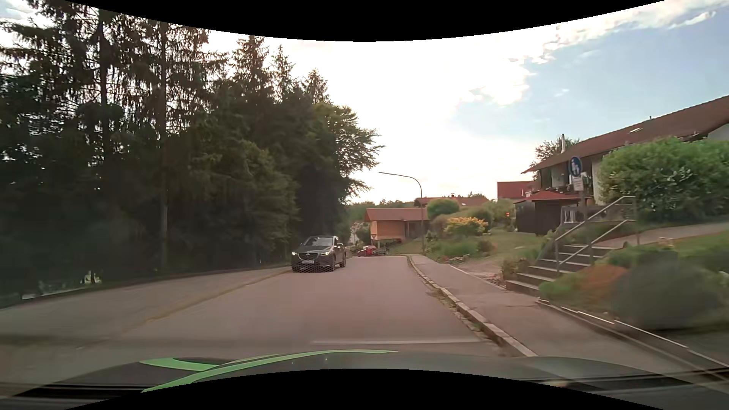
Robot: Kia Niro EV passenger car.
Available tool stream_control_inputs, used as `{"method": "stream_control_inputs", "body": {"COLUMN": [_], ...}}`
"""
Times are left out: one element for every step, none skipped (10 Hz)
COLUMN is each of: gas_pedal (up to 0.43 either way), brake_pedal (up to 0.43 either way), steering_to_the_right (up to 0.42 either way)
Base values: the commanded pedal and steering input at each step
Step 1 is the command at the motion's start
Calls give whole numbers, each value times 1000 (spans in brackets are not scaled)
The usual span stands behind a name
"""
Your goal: Follow the waypoints while adhering to traffic rules and regulations
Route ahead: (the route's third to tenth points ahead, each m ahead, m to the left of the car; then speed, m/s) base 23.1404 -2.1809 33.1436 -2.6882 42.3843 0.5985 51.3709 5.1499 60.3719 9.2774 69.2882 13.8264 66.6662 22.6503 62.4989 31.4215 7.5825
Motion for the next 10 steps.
{"method": "stream_control_inputs", "body": {"gas_pedal": [39, 39, 39, 39, 8, 0, 0, 0, 0, 0], "brake_pedal": [0, 0, 0, 0, 0, 0, 0, 0, 0, 0], "steering_to_the_right": [20, 20, 20, 20, 20, 20, 20, 20, 20, 20]}}
